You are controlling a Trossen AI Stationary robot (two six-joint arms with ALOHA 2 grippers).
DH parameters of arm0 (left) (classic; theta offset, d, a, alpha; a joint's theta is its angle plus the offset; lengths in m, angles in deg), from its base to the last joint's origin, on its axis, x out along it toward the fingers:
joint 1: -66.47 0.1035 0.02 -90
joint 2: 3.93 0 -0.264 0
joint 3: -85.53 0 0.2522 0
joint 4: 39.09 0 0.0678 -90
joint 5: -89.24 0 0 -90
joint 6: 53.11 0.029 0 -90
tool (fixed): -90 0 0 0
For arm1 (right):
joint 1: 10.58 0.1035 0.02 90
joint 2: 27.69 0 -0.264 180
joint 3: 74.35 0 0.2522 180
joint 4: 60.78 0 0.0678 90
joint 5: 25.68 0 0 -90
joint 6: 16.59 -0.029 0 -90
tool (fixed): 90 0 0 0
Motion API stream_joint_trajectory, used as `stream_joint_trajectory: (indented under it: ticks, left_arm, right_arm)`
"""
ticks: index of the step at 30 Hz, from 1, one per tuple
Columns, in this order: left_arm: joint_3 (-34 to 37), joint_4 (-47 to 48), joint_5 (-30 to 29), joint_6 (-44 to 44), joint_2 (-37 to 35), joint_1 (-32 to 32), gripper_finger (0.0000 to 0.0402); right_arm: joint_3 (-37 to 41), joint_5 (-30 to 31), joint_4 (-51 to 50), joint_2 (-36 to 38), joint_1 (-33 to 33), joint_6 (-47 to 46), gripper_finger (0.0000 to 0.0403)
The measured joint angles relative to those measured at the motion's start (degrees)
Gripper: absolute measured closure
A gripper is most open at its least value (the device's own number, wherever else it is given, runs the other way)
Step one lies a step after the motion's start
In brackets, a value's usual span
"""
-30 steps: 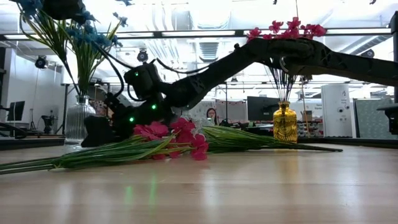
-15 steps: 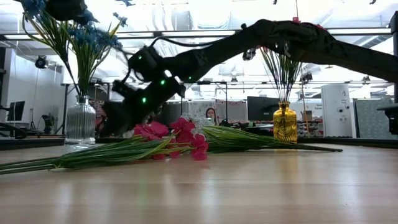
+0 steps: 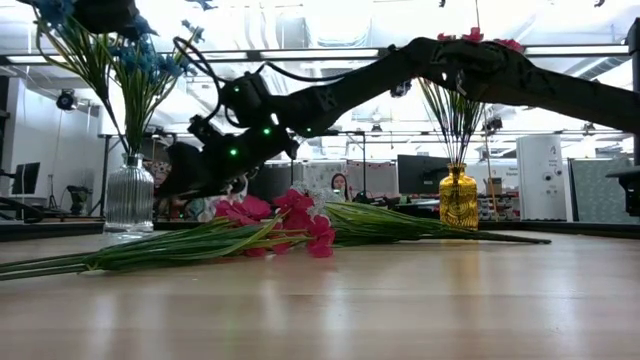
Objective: Sort flowers into vase by color
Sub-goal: Put the blue flowers into the transparent vase
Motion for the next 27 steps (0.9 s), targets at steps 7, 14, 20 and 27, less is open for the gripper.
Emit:
stream_joint_trajectory:
  ticks: [7, 14, 20, 27]
  left_arm:
    - [0.0, 0.02, -0.02, 0.72, -1.95, 0.02, 0.0082]
    - [0.0, 0.04, -0.05, 2.15, -2.92, 0.01, 0.0082]
    - [0.0, 0.04, -0.33, 3.17, -2.95, 0.0, 0.0082]
    - [0.0, 0.04, -1.6, 3.18, -2.72, 0.02, 0.0082]
  right_arm:
    - [0.0, -0.06, 3.98, 0.27, 0.29, -0.63, 0.0102]
    - [0.0, -0.32, 13.31, 1.64, -0.1, -2.11, 0.0098]
    - [0.02, -2.1, 16.75, 1.03, 1.47, -5.45, 0.0081]
    - [0.09, 3.23, 19.29, -1.05, 2.46, -4.7, 0.0081]
